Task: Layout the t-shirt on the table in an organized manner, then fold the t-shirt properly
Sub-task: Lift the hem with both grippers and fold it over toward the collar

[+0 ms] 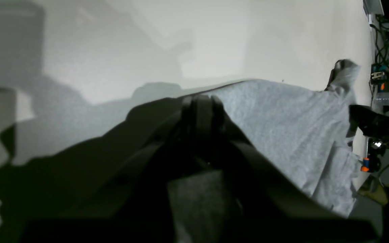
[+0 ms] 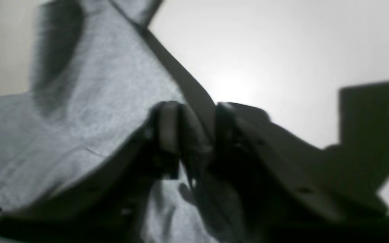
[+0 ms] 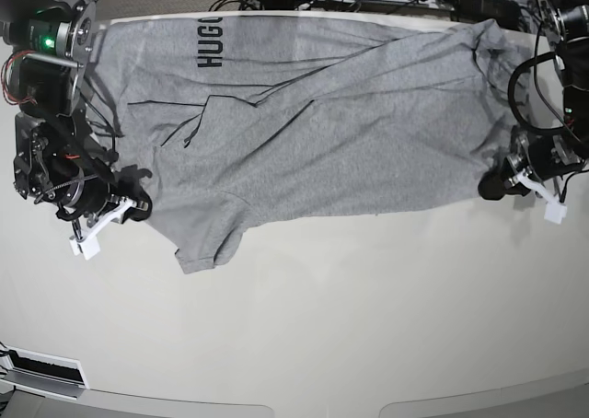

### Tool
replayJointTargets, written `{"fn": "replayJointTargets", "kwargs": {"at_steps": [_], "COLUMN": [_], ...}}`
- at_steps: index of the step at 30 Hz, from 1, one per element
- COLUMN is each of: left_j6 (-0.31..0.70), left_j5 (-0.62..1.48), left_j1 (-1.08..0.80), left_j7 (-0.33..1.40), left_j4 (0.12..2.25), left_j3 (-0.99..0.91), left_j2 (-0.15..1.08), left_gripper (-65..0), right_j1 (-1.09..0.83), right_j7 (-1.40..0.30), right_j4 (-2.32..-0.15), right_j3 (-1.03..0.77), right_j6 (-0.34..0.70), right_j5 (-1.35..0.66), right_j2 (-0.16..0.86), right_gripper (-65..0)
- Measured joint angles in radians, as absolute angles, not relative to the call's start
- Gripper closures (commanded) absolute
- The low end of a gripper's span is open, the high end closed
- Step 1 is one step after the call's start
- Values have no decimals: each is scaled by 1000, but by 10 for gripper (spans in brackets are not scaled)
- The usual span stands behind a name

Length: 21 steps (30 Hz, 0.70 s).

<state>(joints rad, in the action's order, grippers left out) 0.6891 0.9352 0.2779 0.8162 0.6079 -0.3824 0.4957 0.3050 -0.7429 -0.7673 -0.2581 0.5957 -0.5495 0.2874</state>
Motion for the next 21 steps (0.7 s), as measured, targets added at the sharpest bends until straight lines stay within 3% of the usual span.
{"fn": "replayJointTargets", "kwargs": {"at_steps": [1,4,12,21], "left_j6": [689,689,690,690], "left_j5": [935,935,928,982], "left_j1": [278,278,377,451], "left_j7": [817,816,833,947], "left_j4": [608,608,606,607], "left_j3": [-382,-382,-381,-382], "left_j2": [496,496,504,515], "left_gripper": [0,0,0,0], "right_j1": [302,302,339,317], "right_j7": [-741,-725,-735,-966], "right_j4": [-767,-767,-868,-1100], "right_j3": [-258,-258,-258,-257], "right_j6": [630,689,693,693], "right_j5": [-550,-530,-533,-721], "right_j2": [287,287,338,383], "right_gripper": [0,0,0,0]}}
